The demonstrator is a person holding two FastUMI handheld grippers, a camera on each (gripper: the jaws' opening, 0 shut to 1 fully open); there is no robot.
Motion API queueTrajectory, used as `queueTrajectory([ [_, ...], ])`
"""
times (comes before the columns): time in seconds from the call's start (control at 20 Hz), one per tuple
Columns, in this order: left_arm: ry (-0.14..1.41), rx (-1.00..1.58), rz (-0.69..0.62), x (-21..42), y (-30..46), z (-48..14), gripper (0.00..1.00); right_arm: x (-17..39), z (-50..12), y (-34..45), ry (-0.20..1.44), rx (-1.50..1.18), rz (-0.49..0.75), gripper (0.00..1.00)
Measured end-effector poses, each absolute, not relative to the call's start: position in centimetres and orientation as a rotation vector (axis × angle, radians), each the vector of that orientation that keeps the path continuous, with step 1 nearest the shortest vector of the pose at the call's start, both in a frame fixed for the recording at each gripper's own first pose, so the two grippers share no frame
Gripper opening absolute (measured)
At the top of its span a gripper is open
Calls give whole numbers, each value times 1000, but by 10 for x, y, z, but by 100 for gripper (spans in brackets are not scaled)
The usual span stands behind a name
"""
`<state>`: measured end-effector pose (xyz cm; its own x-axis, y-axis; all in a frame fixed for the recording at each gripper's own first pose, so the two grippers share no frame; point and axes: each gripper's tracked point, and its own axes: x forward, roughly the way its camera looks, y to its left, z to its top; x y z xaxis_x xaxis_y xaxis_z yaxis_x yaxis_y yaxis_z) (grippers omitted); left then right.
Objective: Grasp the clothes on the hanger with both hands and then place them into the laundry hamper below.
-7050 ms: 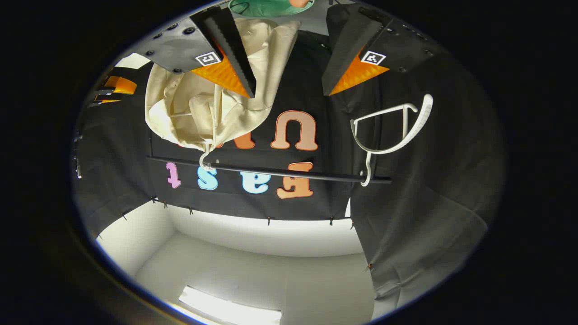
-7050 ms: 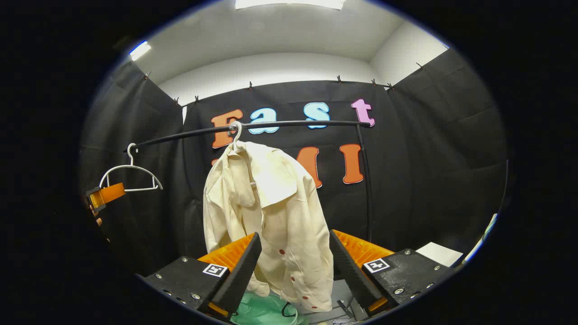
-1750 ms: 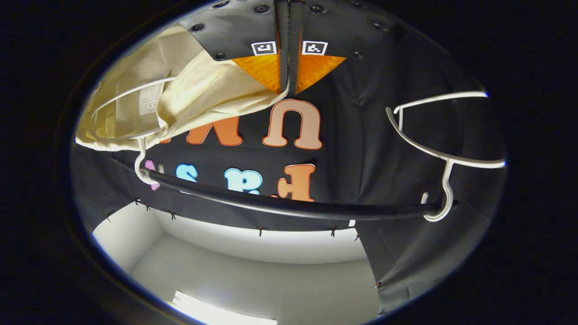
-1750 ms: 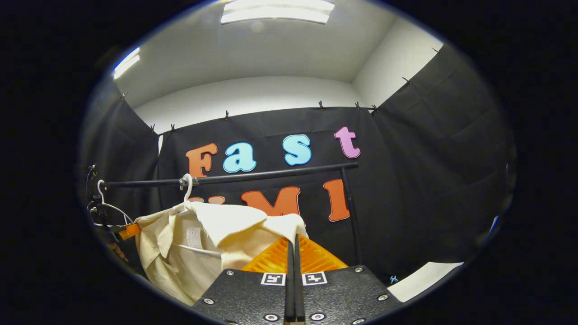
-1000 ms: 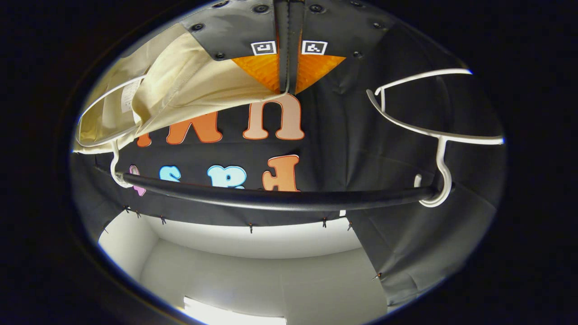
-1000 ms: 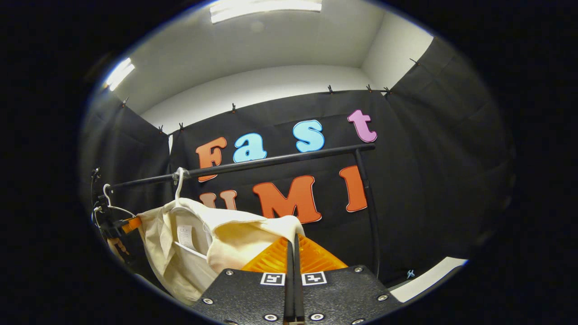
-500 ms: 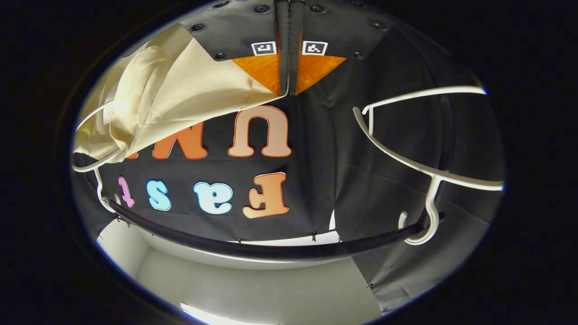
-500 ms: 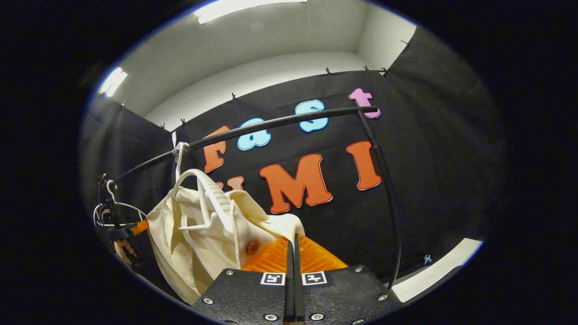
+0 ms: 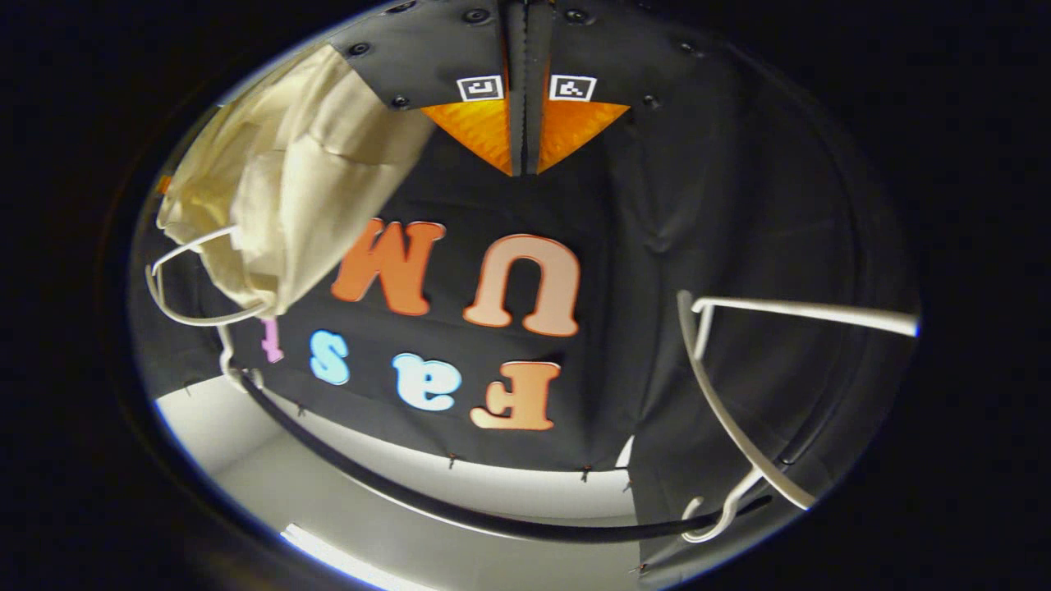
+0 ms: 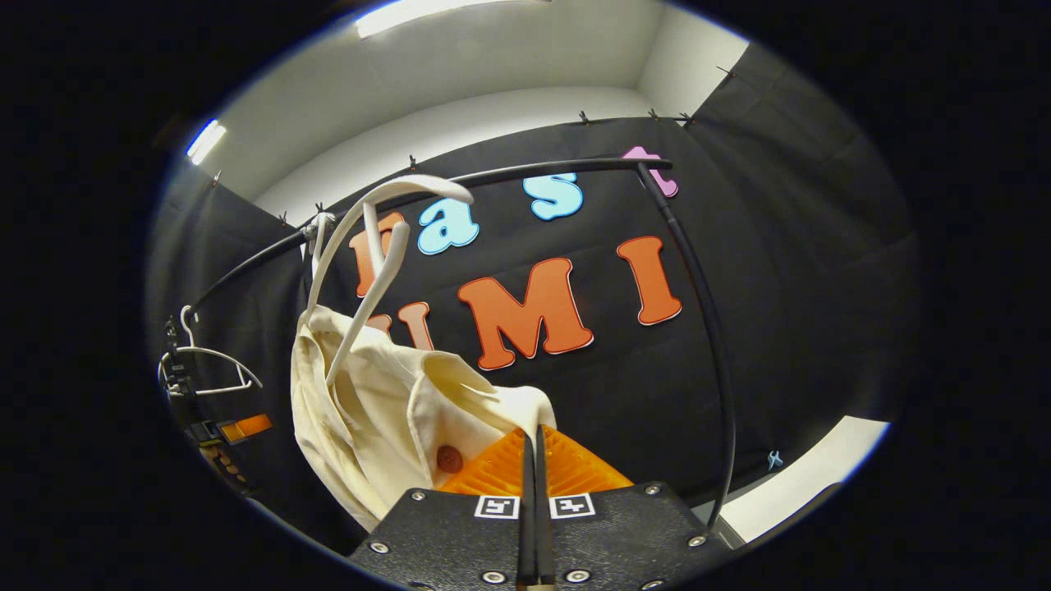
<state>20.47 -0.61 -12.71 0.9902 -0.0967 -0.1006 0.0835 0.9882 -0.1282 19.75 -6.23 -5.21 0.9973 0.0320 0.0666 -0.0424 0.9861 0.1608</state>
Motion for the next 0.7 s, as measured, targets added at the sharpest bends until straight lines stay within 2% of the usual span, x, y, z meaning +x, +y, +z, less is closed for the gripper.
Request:
queueTrajectory([
  [0.05,76,-122,-145,201,-27,-118,7,197,-51,-60,-67,151,36,0],
  [0.15,49,-127,-269,191,-70,-103,21,194,-47,-59,-75,142,34,0],
  [0.2,52,-128,-317,188,-89,-100,20,192,-45,-58,-79,143,35,0],
  [0.25,57,-121,-338,185,-103,-100,27,190,-43,-57,-82,144,36,0],
  [0.3,58,-116,-360,183,-113,-100,41,187,-43,-56,-85,142,37,0],
  [0.45,63,-106,-403,181,-135,-107,98,182,-42,-56,-91,123,33,0],
  [0.5,72,-89,-412,184,-142,-111,96,181,-43,-56,-89,123,33,7],
  [0.55,78,-57,-394,195,-147,-115,96,179,-42,-54,-88,128,36,0],
  [0.7,108,39,-306,220,-145,-133,98,173,-39,-45,-94,154,58,0],
])
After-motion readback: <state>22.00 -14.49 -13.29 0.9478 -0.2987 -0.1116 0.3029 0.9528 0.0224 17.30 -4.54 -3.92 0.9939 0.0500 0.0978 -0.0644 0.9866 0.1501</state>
